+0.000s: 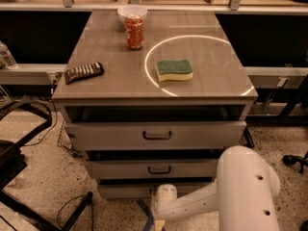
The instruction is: Open bottom drawer
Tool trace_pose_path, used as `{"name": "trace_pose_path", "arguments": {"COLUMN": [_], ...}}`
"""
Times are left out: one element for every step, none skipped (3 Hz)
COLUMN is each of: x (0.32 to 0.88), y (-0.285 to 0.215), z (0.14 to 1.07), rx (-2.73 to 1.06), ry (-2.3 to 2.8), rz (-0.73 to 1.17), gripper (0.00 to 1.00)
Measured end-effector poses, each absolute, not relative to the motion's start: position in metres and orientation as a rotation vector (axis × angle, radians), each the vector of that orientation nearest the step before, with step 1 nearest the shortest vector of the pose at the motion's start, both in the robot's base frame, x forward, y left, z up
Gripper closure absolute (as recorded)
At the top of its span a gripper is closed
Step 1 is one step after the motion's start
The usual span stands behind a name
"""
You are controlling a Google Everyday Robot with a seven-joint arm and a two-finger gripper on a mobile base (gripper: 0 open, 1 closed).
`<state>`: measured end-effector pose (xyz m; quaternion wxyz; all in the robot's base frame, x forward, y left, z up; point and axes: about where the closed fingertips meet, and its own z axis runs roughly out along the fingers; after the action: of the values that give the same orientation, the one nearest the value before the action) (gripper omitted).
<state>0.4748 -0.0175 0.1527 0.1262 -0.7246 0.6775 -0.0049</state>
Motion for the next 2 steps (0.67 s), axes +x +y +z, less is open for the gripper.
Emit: {"name": "trace_pose_path", "arguments": {"x": [0.4737, 0.4726], "y": [-0.0247, -0.0237], "z": [0.1506, 0.15], "rx": [-2.13, -2.128], "ry": [1.992, 1.989], "rz": [-0.046, -0.038], "gripper": [0.36, 0.59]}}
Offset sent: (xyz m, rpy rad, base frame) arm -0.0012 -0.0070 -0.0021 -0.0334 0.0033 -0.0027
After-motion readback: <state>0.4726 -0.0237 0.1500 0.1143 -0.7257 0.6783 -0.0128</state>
